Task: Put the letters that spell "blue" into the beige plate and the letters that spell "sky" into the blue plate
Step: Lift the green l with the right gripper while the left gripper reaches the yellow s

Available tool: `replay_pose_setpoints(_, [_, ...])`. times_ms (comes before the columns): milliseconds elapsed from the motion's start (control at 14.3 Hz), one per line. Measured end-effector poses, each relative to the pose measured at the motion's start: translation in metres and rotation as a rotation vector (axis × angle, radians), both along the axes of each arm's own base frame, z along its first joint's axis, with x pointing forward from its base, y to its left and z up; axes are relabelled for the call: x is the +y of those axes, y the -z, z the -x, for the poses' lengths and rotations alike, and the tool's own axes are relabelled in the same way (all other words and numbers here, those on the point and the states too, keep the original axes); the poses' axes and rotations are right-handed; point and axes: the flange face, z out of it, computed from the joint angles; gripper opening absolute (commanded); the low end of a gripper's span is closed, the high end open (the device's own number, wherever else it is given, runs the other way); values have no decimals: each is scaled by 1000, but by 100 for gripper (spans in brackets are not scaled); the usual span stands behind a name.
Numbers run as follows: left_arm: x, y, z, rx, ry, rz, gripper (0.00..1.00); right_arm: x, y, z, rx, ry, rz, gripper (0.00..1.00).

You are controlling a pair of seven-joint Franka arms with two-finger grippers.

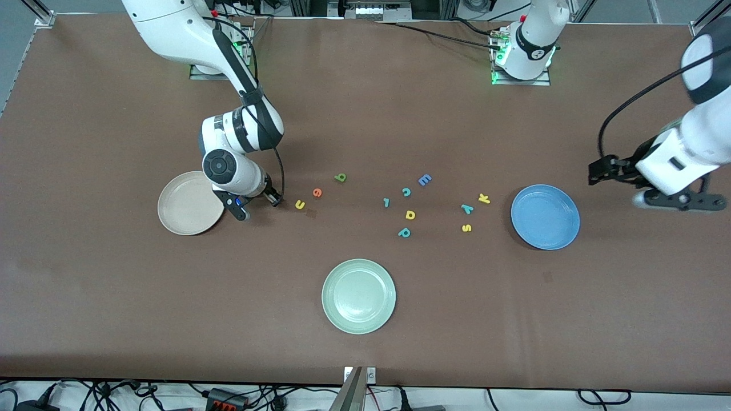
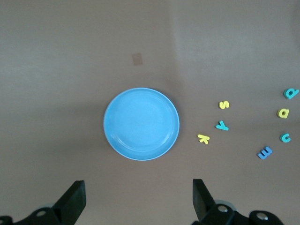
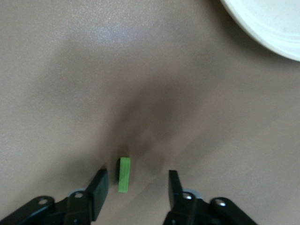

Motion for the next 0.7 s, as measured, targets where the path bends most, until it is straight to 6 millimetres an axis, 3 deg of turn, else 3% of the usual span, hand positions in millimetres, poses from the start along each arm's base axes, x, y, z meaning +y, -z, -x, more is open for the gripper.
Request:
replay_pose_setpoints(140, [-20, 31, -7, 50, 31, -2, 100, 0, 0, -1, -5, 2, -1, 39])
replay_pose_setpoints(281, [-47, 75, -18, 81, 73, -5, 100, 0, -1, -1, -9, 3, -2, 36])
replay_pose_setpoints(491, [-101, 141, -32, 69, 110, -10, 100, 0, -1, -1, -11, 3, -3, 36])
replay_pose_setpoints(701, [-153, 187, -33, 40, 55, -22, 100, 1, -1, -2, -14, 3, -4, 36])
